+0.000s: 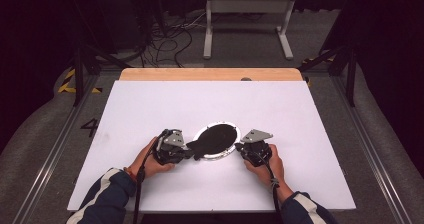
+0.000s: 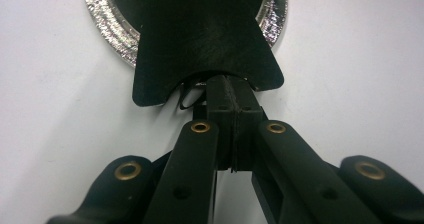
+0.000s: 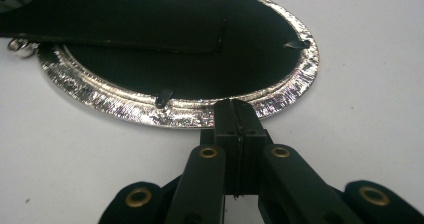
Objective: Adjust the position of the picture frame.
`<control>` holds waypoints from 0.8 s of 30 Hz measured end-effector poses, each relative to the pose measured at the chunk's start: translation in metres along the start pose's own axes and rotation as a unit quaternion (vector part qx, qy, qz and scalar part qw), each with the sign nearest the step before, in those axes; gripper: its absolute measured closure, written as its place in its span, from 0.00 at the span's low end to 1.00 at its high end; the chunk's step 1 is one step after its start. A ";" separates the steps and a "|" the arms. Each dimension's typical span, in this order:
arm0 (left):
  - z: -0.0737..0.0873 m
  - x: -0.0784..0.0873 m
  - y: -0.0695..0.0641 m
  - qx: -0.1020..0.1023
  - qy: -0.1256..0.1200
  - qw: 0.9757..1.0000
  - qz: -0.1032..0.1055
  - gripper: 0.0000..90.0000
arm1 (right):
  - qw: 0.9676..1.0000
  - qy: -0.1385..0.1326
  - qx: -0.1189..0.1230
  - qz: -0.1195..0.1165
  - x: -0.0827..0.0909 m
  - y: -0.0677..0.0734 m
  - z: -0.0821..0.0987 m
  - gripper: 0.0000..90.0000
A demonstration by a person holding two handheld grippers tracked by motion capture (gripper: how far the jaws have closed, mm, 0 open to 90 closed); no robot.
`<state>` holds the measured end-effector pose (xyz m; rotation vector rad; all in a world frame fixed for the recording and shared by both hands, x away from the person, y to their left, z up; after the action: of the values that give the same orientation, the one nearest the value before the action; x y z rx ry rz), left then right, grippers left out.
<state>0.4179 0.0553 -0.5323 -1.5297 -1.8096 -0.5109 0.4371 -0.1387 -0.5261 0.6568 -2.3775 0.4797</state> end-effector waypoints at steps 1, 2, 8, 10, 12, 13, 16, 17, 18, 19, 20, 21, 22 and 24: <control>0.000 0.000 0.000 -0.001 0.001 1.000 -0.001 1.00 | 1.000 -0.001 -0.001 0.001 -0.002 -0.001 -0.001 1.00; 0.000 0.000 0.000 -0.003 0.002 1.000 -0.001 1.00 | 1.000 -0.001 -0.002 0.002 -0.003 -0.002 -0.002 1.00; 0.000 0.000 -0.001 -0.005 0.004 1.000 -0.002 1.00 | 1.000 0.002 0.018 -0.004 0.001 0.006 -0.001 1.00; 0.000 0.000 -0.001 -0.002 0.003 1.000 -0.001 1.00 | 1.000 0.003 0.020 -0.011 0.003 0.009 0.000 1.00; 0.000 -0.001 -0.002 0.000 -0.002 1.000 0.003 1.00 | 0.999 0.002 0.025 -0.027 0.006 0.016 0.002 1.00; 0.000 -0.001 -0.003 -0.003 -0.002 1.000 0.007 1.00 | 0.999 0.003 0.029 -0.029 0.007 0.019 0.002 1.00; -0.001 -0.003 -0.006 -0.006 -0.003 1.000 0.014 1.00 | 0.999 0.002 0.030 -0.035 0.007 0.023 0.001 1.00; -0.002 -0.003 -0.006 -0.011 -0.003 1.000 0.014 1.00 | 0.999 0.002 0.030 -0.035 0.007 0.024 0.001 1.00; -0.002 -0.004 -0.007 -0.011 -0.003 1.000 0.013 1.00 | 0.999 0.001 0.030 -0.035 0.006 0.024 0.001 1.00; -0.003 -0.005 -0.009 -0.012 -0.004 1.000 0.014 1.00 | 0.999 0.000 0.031 -0.034 0.006 0.023 0.000 1.00; -0.003 -0.005 -0.010 -0.015 -0.001 1.000 0.016 1.00 | 0.999 -0.002 0.029 -0.031 0.005 0.023 0.000 1.00; -0.004 -0.007 -0.012 -0.018 -0.003 1.000 0.018 1.00 | 0.999 -0.003 0.030 -0.028 0.005 0.023 0.000 1.00; -0.005 -0.008 -0.014 -0.019 -0.002 1.000 0.023 1.00 | 0.999 -0.005 0.031 -0.026 0.004 0.023 -0.001 1.00; -0.006 -0.010 -0.016 -0.022 0.000 1.000 0.019 1.00 | 0.999 -0.005 0.028 -0.026 0.004 0.023 -0.001 1.00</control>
<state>0.4047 0.0408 -0.5328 -1.5899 -1.7762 -0.5351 0.4222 -0.1214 -0.5271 0.7461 -2.3581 0.5242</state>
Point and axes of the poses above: each handheld gripper's, and its own axes: x roughly backward along the jaws, z roughly out of its underside, y roughly to its left, the point moved 10 cm from there along -x, roughly forward along the jaws, and after that the axes turned 8 degrees about z, right-handed, at the moved point
